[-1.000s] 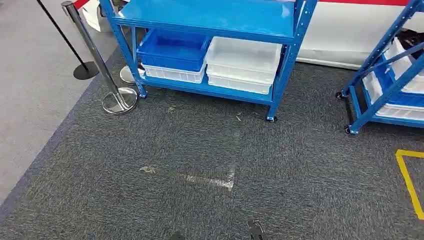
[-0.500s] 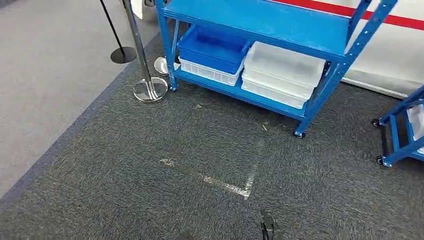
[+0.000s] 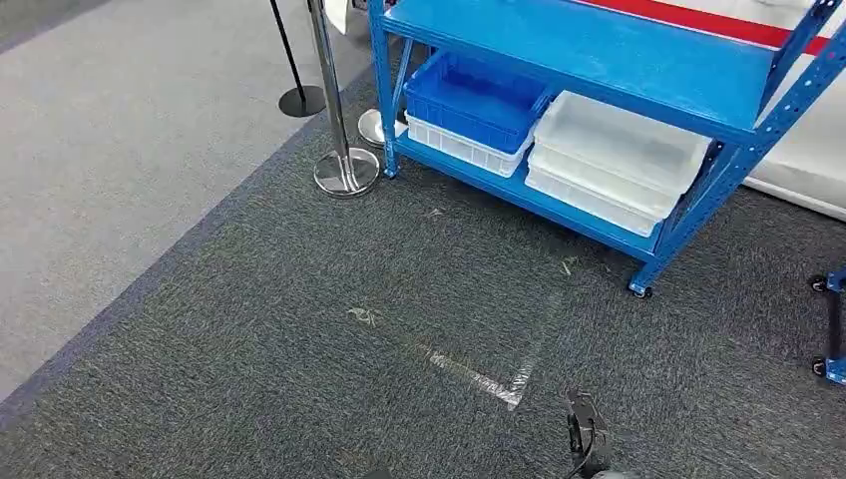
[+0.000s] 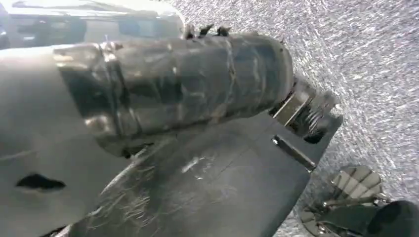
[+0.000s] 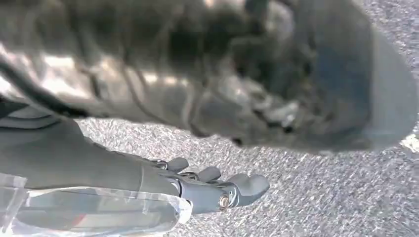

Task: Take the parts from the cabinet and place them on the table.

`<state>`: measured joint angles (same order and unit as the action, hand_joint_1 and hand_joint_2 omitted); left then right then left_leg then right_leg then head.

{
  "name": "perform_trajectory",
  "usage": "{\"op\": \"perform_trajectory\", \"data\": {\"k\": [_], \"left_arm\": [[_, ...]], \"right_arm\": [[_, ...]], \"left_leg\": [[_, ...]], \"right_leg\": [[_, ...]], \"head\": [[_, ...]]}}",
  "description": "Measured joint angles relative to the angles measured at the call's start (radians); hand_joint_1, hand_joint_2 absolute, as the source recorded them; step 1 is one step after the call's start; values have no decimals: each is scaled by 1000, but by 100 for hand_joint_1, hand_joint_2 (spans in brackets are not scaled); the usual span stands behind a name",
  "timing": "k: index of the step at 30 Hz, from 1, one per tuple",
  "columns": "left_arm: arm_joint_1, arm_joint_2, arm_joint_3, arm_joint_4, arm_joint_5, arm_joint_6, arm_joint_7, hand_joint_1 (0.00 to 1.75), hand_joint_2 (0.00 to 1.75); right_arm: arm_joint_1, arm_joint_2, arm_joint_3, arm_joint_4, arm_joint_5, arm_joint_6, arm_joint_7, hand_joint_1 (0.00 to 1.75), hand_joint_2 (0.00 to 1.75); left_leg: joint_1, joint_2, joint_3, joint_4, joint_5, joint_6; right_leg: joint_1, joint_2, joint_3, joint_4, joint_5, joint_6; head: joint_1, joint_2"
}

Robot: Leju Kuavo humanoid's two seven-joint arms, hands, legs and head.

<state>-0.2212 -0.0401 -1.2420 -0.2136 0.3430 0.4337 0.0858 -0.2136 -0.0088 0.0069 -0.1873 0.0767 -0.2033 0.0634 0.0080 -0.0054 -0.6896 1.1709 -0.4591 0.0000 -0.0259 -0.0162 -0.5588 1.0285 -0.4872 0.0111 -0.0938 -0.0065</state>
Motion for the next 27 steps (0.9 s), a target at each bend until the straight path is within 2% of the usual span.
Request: {"op": "perform_trajectory", "data": {"k": [1,2,4,5,6,7,8,9,10,11,12,13,14,15,16,17,18,19,20,21,22,27], "left_arm": [[-1,0,-2,0,0,1,2,0,0],[-5,0,-3,0,0,2,5,0,0],[-9,-1,-4,0,0,5,8,0,0],[-7,0,-5,0,0,5,10,0,0],[-6,0,-8,0,1,6,11,0,0],[-5,0,-9,0,1,6,12,0,0],[-6,-1,-10,0,1,7,12,0,0],[-8,-1,-10,0,1,7,12,0,0],[-10,-1,-10,0,1,7,12,0,0],[-9,-1,-10,0,1,7,11,0,0],[-7,0,-11,0,1,7,11,0,0],[-6,0,-11,0,1,7,12,0,0],[-6,0,-12,0,1,7,12,0,0],[-6,0,-12,0,1,7,11,0,0],[-6,-1,-13,0,0,7,11,0,0],[-5,-1,-13,0,1,7,11,0,0],[-6,0,-13,0,2,7,12,0,0],[-9,0,-13,0,2,7,12,0,0],[-7,0,-13,0,2,6,12,0,0],[-7,0,-14,0,2,6,11,0,0],[-8,0,-14,0,2,6,11,0,0],[-8,0,-14,0,2,6,11,0,0]], "right_arm": [[-2,-1,-4,0,-2,0,-2,0,0],[-5,-2,-7,0,-4,0,-4,0,0],[-12,-8,-8,-1,-7,0,-5,0,0],[-11,-9,-8,-1,-7,0,-5,0,0],[-11,-9,-8,-2,-7,0,-5,0,0],[-11,-10,-9,-3,-7,1,-5,0,0],[-11,-13,-9,-3,-7,1,-7,0,0],[-12,-13,-9,-3,-7,2,-7,0,0],[-12,-14,-9,-3,-8,2,-8,0,0],[-10,-15,-9,-3,-8,2,-8,0,0],[-8,-17,-9,-3,-9,3,-9,0,0],[-7,-17,-9,-3,-10,3,-9,0,0],[-5,-18,-9,-3,-10,3,-9,0,0],[-5,-18,-9,-3,-11,4,-11,0,0],[-5,-19,-9,-3,-12,4,-13,0,0],[-4,-19,-9,-2,-12,4,-15,0,0],[-5,-19,-9,-2,-13,6,-18,0,0],[-4,-19,-9,-3,-15,6,-20,0,0],[0,-20,-9,-3,-15,6,-20,0,0],[2,-20,-9,-3,-15,6,-21,0,0],[1,-20,-9,-3,-16,7,-21,0,0],[1,-20,-9,-3,-16,7,-21,0,0]], "left_leg": [[0,7,53,-93,32,7],[-6,12,70,-123,2,10],[-12,9,76,-139,2,25],[-8,6,73,-147,-1,31],[-9,3,92,-150,-2,37],[-7,0,106,-158,-2,43],[-8,2,117,-160,-7,50],[-9,1,123,-160,-10,55],[-11,0,129,-160,-15,61],[-13,-1,136,-160,-22,64],[-15,-5,145,-160,-31,64],[-16,-9,154,-160,-37,64],[-15,-12,168,-160,-48,62],[-15,-14,182,-160,-58,60],[-15,-15,199,-160,-73,55],[-17,-15,199,-158,-87,49],[-18,-18,210,-154,-95,44],[-18,-18,203,-160,-104,37],[-15,-17,223,-151,-99,30],[-17,-17,223,-145,-94,25],[-17,-17,218,-134,-98,23],[-16,-15,215,-127,-98,22]], "right_leg": [[-1,-1,6,0,-4,5],[5,-3,8,-1,-8,10],[4,-5,13,-12,-4,26],[7,-5,17,-6,2,33],[4,-5,24,-8,0,37],[1,-3,12,9,-9,40],[0,3,-2,49,-24,40],[4,5,-40,116,-51,40],[6,7,-95,205,-82,40],[7,10,-144,272,-102,41],[7,11,-181,301,-107,44],[6,11,-188,289,-96,45],[6,11,-179,238,-66,42],[6,11,-160,171,-23,39],[4,12,-129,75,51,36],[4,12,-123,18,117,31],[11,10,-125,20,67,21],[16,10,-112,20,79,15],[17,13,-106,15,77,5],[18,12,-97,14,68,-3],[12,14,-83,14,65,-9],[12,14,-78,13,64,-10]], "head": [[1,0],[2,0],[3,0],[2,0],[5,0],[5,0],[10,0],[11,0],[12,0],[12,0],[11,0],[12,0],[12,0],[13,0],[14,0],[17,0],[14,0],[14,0],[14,0],[14,0],[14,0],[13,0]]}}
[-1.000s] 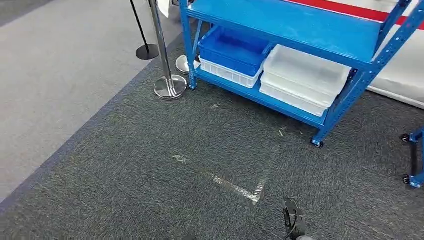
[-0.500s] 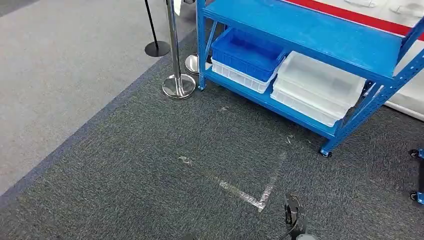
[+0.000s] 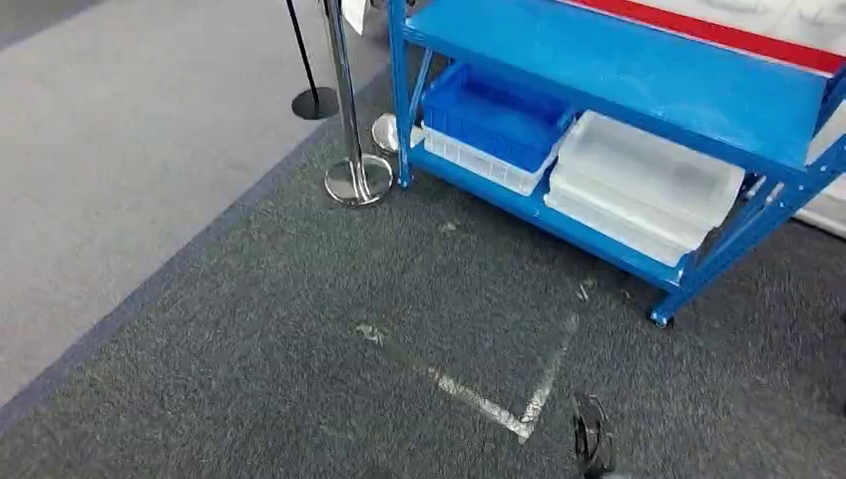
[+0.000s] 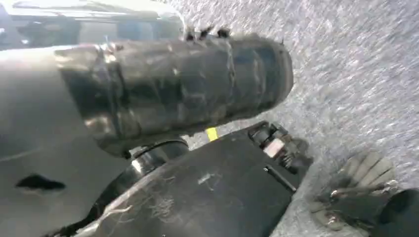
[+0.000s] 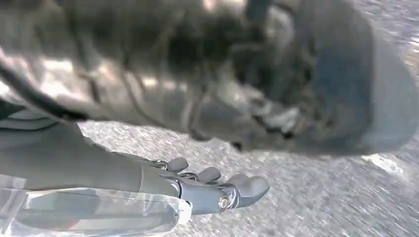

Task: Take the parts from the cabinet and place them on the table.

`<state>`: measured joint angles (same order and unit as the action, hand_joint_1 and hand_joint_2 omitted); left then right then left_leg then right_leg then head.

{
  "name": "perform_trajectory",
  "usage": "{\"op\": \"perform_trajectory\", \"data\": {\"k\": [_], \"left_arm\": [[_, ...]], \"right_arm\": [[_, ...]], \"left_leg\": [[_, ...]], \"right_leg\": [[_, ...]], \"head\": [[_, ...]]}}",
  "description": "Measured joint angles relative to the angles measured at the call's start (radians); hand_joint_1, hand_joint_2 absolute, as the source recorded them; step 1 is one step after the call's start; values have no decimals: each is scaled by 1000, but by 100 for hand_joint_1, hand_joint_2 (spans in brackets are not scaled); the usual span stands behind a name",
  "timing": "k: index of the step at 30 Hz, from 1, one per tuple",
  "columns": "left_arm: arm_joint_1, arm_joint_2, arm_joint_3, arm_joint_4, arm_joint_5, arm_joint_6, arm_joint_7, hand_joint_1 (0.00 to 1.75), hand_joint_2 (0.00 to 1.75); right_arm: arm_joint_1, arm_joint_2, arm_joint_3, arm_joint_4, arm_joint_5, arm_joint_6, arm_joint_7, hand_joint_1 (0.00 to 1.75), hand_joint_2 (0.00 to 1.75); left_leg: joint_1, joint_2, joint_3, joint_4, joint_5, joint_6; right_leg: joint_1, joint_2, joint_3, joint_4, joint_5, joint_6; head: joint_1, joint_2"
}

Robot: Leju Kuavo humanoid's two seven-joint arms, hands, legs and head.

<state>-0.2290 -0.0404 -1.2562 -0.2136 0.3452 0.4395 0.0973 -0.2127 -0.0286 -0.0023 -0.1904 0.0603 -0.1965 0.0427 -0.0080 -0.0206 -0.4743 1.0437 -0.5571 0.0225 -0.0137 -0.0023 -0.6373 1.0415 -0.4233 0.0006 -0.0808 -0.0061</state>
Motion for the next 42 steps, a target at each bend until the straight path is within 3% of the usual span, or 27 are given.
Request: {"op": "perform_trajectory", "data": {"k": [2,3,4,5,6,7,8,9,10,11,14,16,18,19,20,21,22,23,24,25,27,29,33,34,37,39,42], "left_arm": [[-2,-1,0,0,0,0,-1,0,0],[-5,-2,-1,0,0,0,-2,0,0],[2,-1,-1,0,1,-2,-2,0,0],[2,-1,-1,0,1,-3,-2,0,0],[2,-1,-2,0,1,-3,-2,0,0],[2,-1,-2,0,1,-3,-2,0,0],[6,0,-2,0,1,-4,-2,0,0],[5,2,-3,0,1,-5,-2,0,0],[6,2,-5,0,1,-5,-2,0,0],[7,2,-5,0,1,-5,-2,0,0],[0,0,-6,0,0,-6,-3,0,0],[-3,0,-8,0,0,-6,-3,0,0],[0,-1,-9,0,0,-7,-3,0,0],[1,-1,-10,0,0,-7,-3,0,0],[1,-2,-10,0,0,-7,-3,0,0],[1,-3,-10,0,-1,-7,-3,0,0],[0,-3,-10,0,-3,-7,-3,0,0],[2,-3,-11,0,-3,-8,-2,0,0],[-1,-3,-11,0,-5,-7,-1,0,0],[-5,-3,-11,0,-7,-7,0,0,0],[-6,-3,-12,0,-11,-8,-1,0,0],[-8,-5,-12,0,-12,-9,-2,0,0],[-8,-6,-13,0,-15,-15,-2,0,0],[-8,-6,-13,0,-16,-18,-1,0,0],[-10,-6,-13,0,-22,-25,4,0,0],[-14,-6,-13,0,-24,-32,7,0,0],[-13,-5,-13,0,-29,-40,13,0,0]], "right_arm": [[-2,0,0,0,0,0,-1,0,0],[-5,-3,0,0,0,0,-1,0,0],[-1,-4,0,0,-1,0,-1,0,0],[0,-4,0,0,-1,1,-1,0,0],[-1,-4,0,0,-1,1,-1,0,0],[1,-4,0,0,-1,3,-1,0,0],[-1,-3,0,1,-1,6,-2,0,0],[-2,-1,0,0,-1,7,-2,0,0],[1,-1,0,0,-2,9,0,0,0],[2,-1,0,0,-2,10,-2,0,0],[-5,-4,0,0,-2,11,-2,0,0],[-5,-4,-1,0,-2,12,-2,0,0],[0,-6,-1,0,-2,12,-2,0,0],[3,-6,-1,0,-2,12,-2,0,0],[3,-8,-1,0,-2,12,-2,0,0],[3,-8,-1,0,-2,12,-2,0,0],[3,-8,-1,0,-4,12,-2,0,0],[7,-8,-1,2,-5,12,-2,0,0],[4,-8,-1,3,-5,12,-2,0,0],[7,-8,-1,3,-5,12,-2,0,0],[7,-8,-1,3,-7,12,-2,0,0],[0,-8,-1,1,-7,12,-2,0,0],[-5,-10,-1,1,-7,13,-2,0,0],[-5,-10,-1,1,-5,14,-2,0,0],[-7,-10,-1,0,-1,19,-2,0,0],[-7,-10,-1,0,-1,27,-2,0,0],[-8,-10,-1,0,-2,36,-2,0,0]], "left_leg": [[2,4,-21,55,9,-7],[6,8,-109,181,-8,-14],[7,11,-239,276,-115,-13],[3,11,-249,184,-76,-2],[-2,11,-244,114,-2,6],[-11,14,-240,35,130,15],[-21,9,-249,14,205,21],[-21,7,-232,10,180,27],[-20,7,-228,5,186,27],[-18,7,-218,-8,178,31],[-14,4,-157,-41,157,40],[-14,3,-125,-43,131,42],[-13,-2,-85,-42,102,42],[-12,-3,-62,-42,86,42],[-11,-4,-37,-42,69,41],[-9,-4,-11,-40,48,38],[-9,-4,5,-38,28,31],[-13,-5,11,-25,10,24],[-12,-10,6,-13,-1,22],[-12,-9,-2,-7,-13,14],[-11,-6,-17,13,2,8],[-8,6,-60,98,8,-4],[2,8,-192,271,-104,-19],[2,8,-198,255,-90,-18],[-4,11,-125,32,71,3],[-17,16,-119,-16,57,13],[-20,12,-113,-28,90,30]], "right_leg": [[0,0,18,-3,-13,-7],[0,0,41,-3,-34,-12],[3,2,95,-3,-78,-12],[3,4,140,-4,-110,-11],[2,4,161,-5,-127,-10],[2,4,165,-10,-144,-7],[3,8,190,-4,-157,1],[4,10,182,-16,-165,10],[3,9,207,-25,-163,14],[6,9,204,-8,-142,17],[3,8,121,143,-101,25],[5,8,31,246,-154,30],[3,8,-27,258,-259,37],[1,7,-43,237,-290,41],[-1,7,-50,194,-279,43],[-6,7,-50,128,-207,47],[-11,7,-52,63,-85,51],[-14,3,-65,13,68,49],[-6,-1,-66,27,30,24],[-2,5,-65,31,50,14],[-1,1,-62,31,40,0],[-4,2,-46,17,34,-9],[1,2,-24,12,14,-18],[2,2,-19,13,10,-18],[4,4,-2,13,1,-17],[2,3,2,7,3,-11],[1,1,9,-5,5,10]], "head": [[-1,0],[-5,0],[-6,0],[-5,0],[-5,0],[-6,0],[-1,0],[-4,0],[-2,0],[0,0],[-1,0],[3,0],[3,0],[3,0],[3,0],[3,0],[3,0],[7,0],[4,0],[2,0],[3,0],[0,0],[0,0],[0,0],[0,0],[1,0],[-1,0]]}}
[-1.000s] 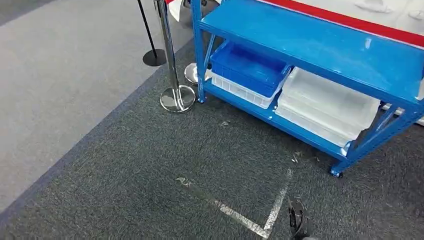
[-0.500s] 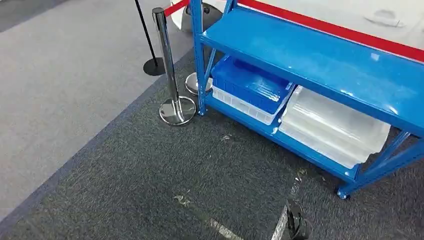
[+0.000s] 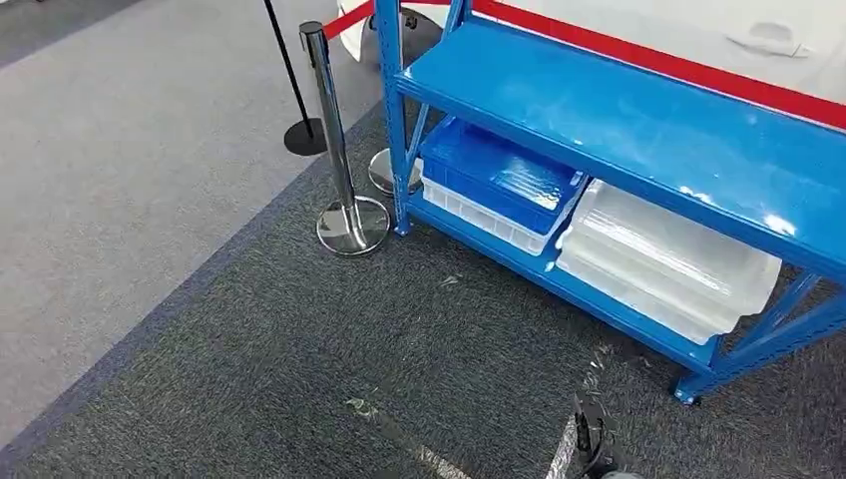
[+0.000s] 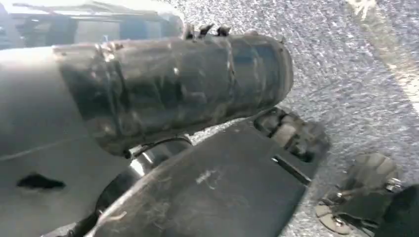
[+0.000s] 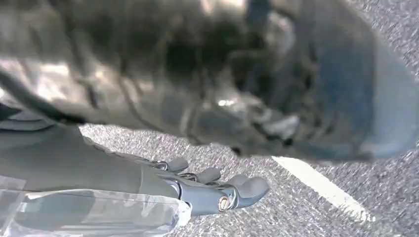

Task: Take the parts from the cabinet and place them on the table.

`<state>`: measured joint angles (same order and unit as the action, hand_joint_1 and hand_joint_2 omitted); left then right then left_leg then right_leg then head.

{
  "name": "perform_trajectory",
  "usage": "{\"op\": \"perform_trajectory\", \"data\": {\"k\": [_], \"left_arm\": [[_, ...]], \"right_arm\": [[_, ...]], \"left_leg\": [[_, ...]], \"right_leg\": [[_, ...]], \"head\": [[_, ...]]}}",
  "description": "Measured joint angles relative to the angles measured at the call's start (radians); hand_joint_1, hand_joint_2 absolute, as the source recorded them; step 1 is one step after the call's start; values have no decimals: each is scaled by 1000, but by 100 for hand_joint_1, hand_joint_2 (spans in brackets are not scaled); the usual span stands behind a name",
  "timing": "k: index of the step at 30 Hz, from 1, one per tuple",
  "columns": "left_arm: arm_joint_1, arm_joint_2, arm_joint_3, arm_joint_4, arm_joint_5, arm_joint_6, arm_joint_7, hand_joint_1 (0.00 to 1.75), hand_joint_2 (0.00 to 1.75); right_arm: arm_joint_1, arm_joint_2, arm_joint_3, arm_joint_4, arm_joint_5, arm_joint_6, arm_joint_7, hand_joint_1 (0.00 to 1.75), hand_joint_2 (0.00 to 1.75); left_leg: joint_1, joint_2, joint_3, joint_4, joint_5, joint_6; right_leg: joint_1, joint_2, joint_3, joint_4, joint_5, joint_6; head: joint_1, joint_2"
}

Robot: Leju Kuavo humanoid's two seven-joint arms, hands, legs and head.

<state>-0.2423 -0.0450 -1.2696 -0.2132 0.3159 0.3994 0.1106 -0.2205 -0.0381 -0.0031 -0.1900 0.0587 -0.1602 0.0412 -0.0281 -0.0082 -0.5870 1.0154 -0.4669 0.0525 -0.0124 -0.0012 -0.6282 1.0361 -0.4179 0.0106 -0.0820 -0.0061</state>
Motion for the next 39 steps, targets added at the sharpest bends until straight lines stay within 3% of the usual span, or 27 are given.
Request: {"op": "perform_trajectory", "data": {"k": [1,2,5,6,8,10,11,12,13,16,17,18,20,22,23,25,26,27,30,31,32,33,34,36,37,38,39], "left_arm": [[0,0,0,0,0,-2,0,0,0],[-1,-2,0,0,-2,-2,1,0,0],[-3,-6,-1,0,-2,-27,16,0,0],[-2,-6,-1,0,-3,-39,24,0,0],[0,-7,-2,0,-3,-53,31,0,0],[0,-11,-3,0,-3,-56,34,0,0],[0,-11,-3,0,-3,-56,36,0,0],[-1,-10,-3,0,-3,-56,39,0,0],[0,-11,-4,0,-2,-57,40,0,0],[1,-10,-4,0,-2,-58,42,0,0],[0,-11,-4,0,-2,-58,42,0,0],[-1,-11,-4,0,-2,-59,42,0,0],[1,-11,-4,0,-1,-66,45,0,0],[6,-11,-4,0,0,-73,48,0,0],[7,-11,-4,0,0,-76,50,0,0],[7,-11,-5,0,0,-76,50,0,0],[5,-11,-5,0,0,-72,50,0,0],[5,-10,-5,0,0,-69,50,0,0],[7,-8,-5,0,0,-64,50,0,0],[6,-8,-5,0,0,-61,50,0,0],[4,-8,-5,0,-2,-58,50,0,0],[4,-9,-5,0,-2,-57,48,0,0],[4,-10,-5,0,-2,-56,47,0,175],[9,-9,-5,0,-2,-56,47,0,175],[11,-8,-5,0,-2,-56,47,0,175],[12,-8,-5,0,-2,-56,47,0,175],[11,-9,-5,0,-3,-56,47,0,175]], "right_arm": [[-1,-1,0,0,0,0,0,0,0],[-1,-2,0,0,-2,0,0,0,0],[0,-4,0,0,-13,0,0,0,0],[1,-4,0,0,-17,0,1,0,0],[1,-4,0,1,-21,0,3,0,0],[-1,-4,0,1,-24,-1,3,0,0],[-3,-4,0,1,-26,-3,3,0,0],[-5,1,0,0,-28,-4,3,0,0],[-6,-1,0,0,-29,-7,4,0,0],[-5,-1,0,0,-35,-7,6,0,0],[-4,-1,0,0,-38,-7,7,0,0],[-5,-1,0,0,-38,-7,8,0,0],[-6,-1,0,0,-40,-7,10,0,0],[-5,-1,0,0,-42,-7,12,0,0],[-5,-1,0,0,-42,-8,15,0,0],[-6,-1,0,0,-44,-14,18,0,0],[-6,0,0,0,-45,-20,18,0,0],[-6,3,0,0,-45,-25,18,0,0],[-6,4,-1,0,-53,-28,17,0,0],[-4,4,-1,0,-55,-29,17,0,0],[-2,3,-1,0,-57,-31,18,0,0],[-3,3,-1,0,-59,-31,18,0,0],[-6,5,-1,0,-59,-32,17,0,0],[-10,4,-1,0,-59,-34,17,0,0],[-9,4,-1,0,-59,-34,17,0,0],[-6,4,-1,0,-60,-34,18,0,0],[-5,4,-1,0,-61,-34,18,0,0]], "left_leg": [[16,1,19,-24,16,2],[13,4,27,-36,21,2],[14,9,26,-35,24,10],[14,13,25,-33,23,10],[18,20,24,-25,17,7],[24,31,24,-7,3,-2],[22,38,22,5,-7,-10],[13,41,17,19,-16,-16],[13,48,16,18,-16,-20],[13,67,20,20,-21,-28],[18,50,13,36,-37,-36],[19,34,-3,78,-67,-42],[23,22,-76,235,-141,-49],[23,19,-129,332,-159,-47],[23,17,-123,311,-131,-43],[21,-1,-52,157,-38,-28],[21,-42,-10,67,1,-20],[23,-103,4,30,-12,-12],[14,-75,14,16,-9,-12],[17,-61,20,-2,0,-8],[28,-41,29,-24,13,-9],[26,-34,35,-35,18,-1],[24,-14,35,-36,19,3],[22,11,32,-33,16,3],[22,24,30,-31,15,4],[22,31,28,-27,14,2],[23,38,25,-21,11,-1]], "right_leg": [[4,0,0,2,-5,5],[3,2,-8,22,-25,8],[1,2,-90,230,-135,15],[0,2,-114,282,-148,20],[-5,0,-95,241,-107,26],[-13,-18,-6,69,-23,36],[-8,-50,19,15,-36,38],[-5,-53,20,13,-33,27],[-6,-36,15,23,-34,13],[-9,-14,11,19,-29,-1],[-10,-9,13,17,-28,-7],[-11,-1,13,17,-27,-10],[-8,15,11,17,-25,-14],[-5,35,9,18,-25,-15],[-5,46,10,18,-24,-15],[-4,73,12,17,-23,-14],[-7,84,12,17,-22,-13],[-7,94,9,17,-20,-8],[-21,131,0,6,-7,12],[-17,145,-1,-4,-1,22],[-17,107,-1,8,-8,19],[-8,50,-18,31,-34,22],[-8,20,-45,93,-76,26],[-10,10,-108,241,-142,35],[-10,9,-122,278,-149,39],[-12,8,-113,267,-132,43],[-15,6,-73,202,-94,46]], "head": [[2,0],[3,0],[8,0],[8,0],[8,0],[8,0],[8,0],[16,0],[12,0],[9,0],[9,0],[2,0],[2,0],[1,0],[2,0],[2,0],[2,0],[4,0],[-2,0],[-2,0],[2,0],[3,0],[9,0],[10,0],[10,0],[11,0],[11,0]]}}
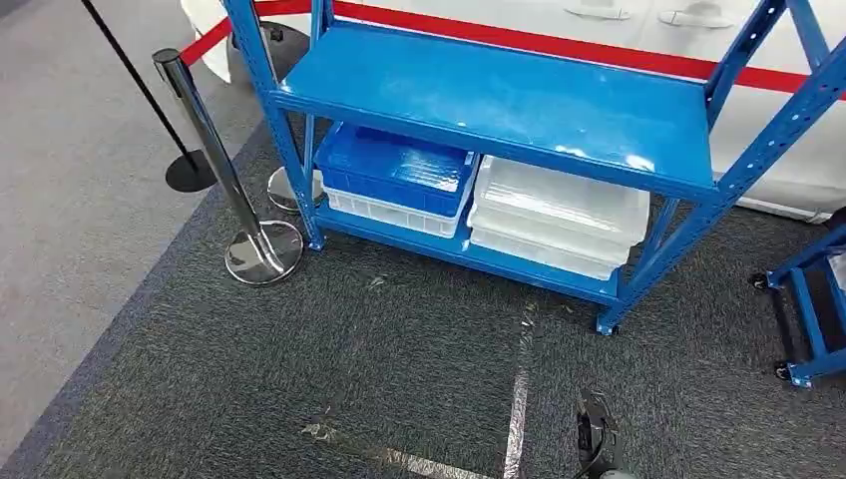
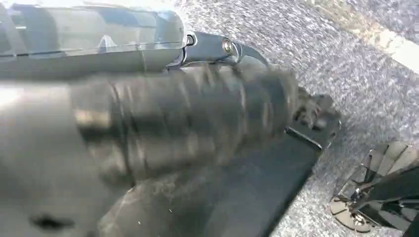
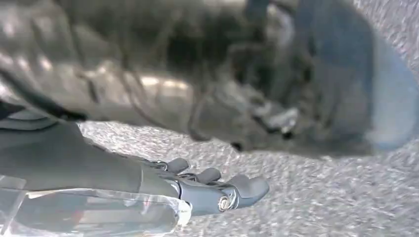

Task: Take the parts from the cabinet and place them on the table.

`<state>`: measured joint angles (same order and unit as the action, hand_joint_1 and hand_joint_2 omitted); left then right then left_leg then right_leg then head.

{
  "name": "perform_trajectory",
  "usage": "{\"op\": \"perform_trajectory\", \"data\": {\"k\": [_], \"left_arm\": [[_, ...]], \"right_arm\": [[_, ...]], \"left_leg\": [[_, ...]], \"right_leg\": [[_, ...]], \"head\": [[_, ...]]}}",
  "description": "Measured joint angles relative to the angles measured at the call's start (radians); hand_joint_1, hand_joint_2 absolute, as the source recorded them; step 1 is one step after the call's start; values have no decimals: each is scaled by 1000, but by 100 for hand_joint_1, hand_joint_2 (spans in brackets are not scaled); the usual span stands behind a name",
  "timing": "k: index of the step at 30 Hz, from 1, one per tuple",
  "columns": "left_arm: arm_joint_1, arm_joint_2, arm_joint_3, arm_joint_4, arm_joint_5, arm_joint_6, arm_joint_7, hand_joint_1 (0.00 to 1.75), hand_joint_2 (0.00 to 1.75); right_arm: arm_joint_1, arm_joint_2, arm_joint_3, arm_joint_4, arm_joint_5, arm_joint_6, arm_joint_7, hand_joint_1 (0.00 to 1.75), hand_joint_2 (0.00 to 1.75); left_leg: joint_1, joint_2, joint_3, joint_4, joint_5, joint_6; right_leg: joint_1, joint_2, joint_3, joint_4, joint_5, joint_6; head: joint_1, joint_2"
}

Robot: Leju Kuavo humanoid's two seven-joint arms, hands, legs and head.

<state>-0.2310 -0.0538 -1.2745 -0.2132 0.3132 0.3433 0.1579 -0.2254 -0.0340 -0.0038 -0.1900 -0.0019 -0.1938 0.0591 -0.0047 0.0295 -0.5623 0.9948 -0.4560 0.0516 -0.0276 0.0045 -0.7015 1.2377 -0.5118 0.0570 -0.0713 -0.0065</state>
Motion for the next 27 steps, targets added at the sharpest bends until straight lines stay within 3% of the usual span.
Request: {"op": "perform_trajectory", "data": {"k": [1,2,3,4,7,9,11,12,13,14,15,16,17,18,19,21,23,24,25,27], "left_arm": [[-1,0,0,0,-1,0,0,0,175],[-3,-1,0,0,-3,0,0,0,175],[-4,0,0,0,-5,-1,0,0,175],[-6,0,0,0,-10,-1,2,0,175],[5,0,3,0,-20,-11,0,0,175],[24,0,19,0,-32,-24,-6,0,175],[49,1,49,0,-47,-43,-13,0,175],[61,2,59,0,-54,-48,-15,0,175],[78,3,80,0,-65,-53,-22,0,175],[86,5,97,0,-72,-60,-26,0,175],[96,7,120,0,-74,-70,-28,0,175],[109,10,143,0,-83,-77,-32,0,0],[122,12,163,0,-91,-84,-39,0,0],[133,15,185,0,-98,-93,-43,0,0],[144,15,209,0,-107,-100,-48,0,0],[163,16,262,0,-123,-114,-58,0,0],[175,16,317,0,-137,-131,-66,0,0],[179,15,345,-1,-143,-141,-70,0,0],[183,15,371,-5,-149,-150,-76,0,0],[190,15,427,-15,-162,-169,-83,0,0]], "right_arm": [[0,0,0,0,0,0,1,0,175],[-1,0,0,0,0,-3,3,0,175],[-2,0,0,0,-2,-4,5,0,175],[-1,0,0,0,-11,-6,7,0,175],[17,0,0,0,-20,-3,9,0,175],[33,2,0,0,-21,8,8,0,175],[44,2,0,-9,-21,17,4,0,175],[47,2,0,-11,-21,22,2,0,175],[52,2,0,-18,-21,29,1,0,175],[55,2,0,-26,-21,34,1,0,175],[56,2,0,-34,-21,37,0,0,175],[55,2,0,-44,-19,43,-1,0,175],[56,3,0,-55,-19,50,-2,0,175],[56,4,0,-65,-18,52,-3,0,175],[58,4,0,-72,-18,56,-4,0,175],[74,4,0,-87,-16,68,-6,0,175],[95,4,0,-97,-15,76,-13,0,175],[109,4,0,-101,-14,81,-17,0,175],[124,5,0,-104,-14,88,-18,0,175],[157,7,0,-106,-13,95,-18,0,175]], "left_leg": [[1,4,-1,5,-3,-3],[2,8,-3,16,-9,-9],[-1,10,-8,21,-13,-13],[-6,9,-10,33,-17,-18],[-4,9,-10,28,-12,-30],[0,-7,-23,58,-42,-43],[5,-18,-90,210,-128,-55],[5,-19,-114,266,-151,-57],[6,-19,-141,327,-166,-59],[6,-19,-138,329,-154,-59],[7,-20,-117,288,-124,-58],[7,-20,-76,209,-80,-55],[7,-20,-26,112,-36,-50],[7,-23,5,37,-30,-45],[1,-26,15,21,-37,-44],[-2,-27,10,25,-33,-38],[4,-26,15,10,-24,-21],[8,-21,22,0,-17,-16],[7,-19,23,-6,-14,-9],[4,-14,20,-4,-14,-4]], "right_leg": [[-2,-3,41,-70,31,1],[-3,-12,104,-176,65,2],[1,-17,112,-192,40,-8],[6,-10,112,-199,51,-22],[9,-9,112,-194,52,-39],[2,-8,115,-201,58,-51],[1,-6,111,-201,58,-58],[2,-5,111,-201,58,-59],[2,-3,111,-200,58,-59],[2,-3,112,-200,58,-59],[2,-2,112,-200,58,-59],[2,2,113,-200,58,-59],[1,6,114,-200,58,-58],[0,7,114,-200,58,-57],[7,7,109,-198,59,-49],[4,6,108,-203,63,-38],[7,5,115,-211,66,-24],[2,6,108,-200,53,-23],[6,3,91,-159,18,-22],[6,3,20,3,-62,-19]], "head": [[0,0],[0,0],[0,0],[-2,0],[-2,0],[-3,0],[-6,0],[-6,0],[-6,0],[-6,0],[-6,0],[-6,0],[-7,0],[-6,0],[-6,0],[-5,0],[-4,0],[-5,0],[-1,0],[0,0]]}}
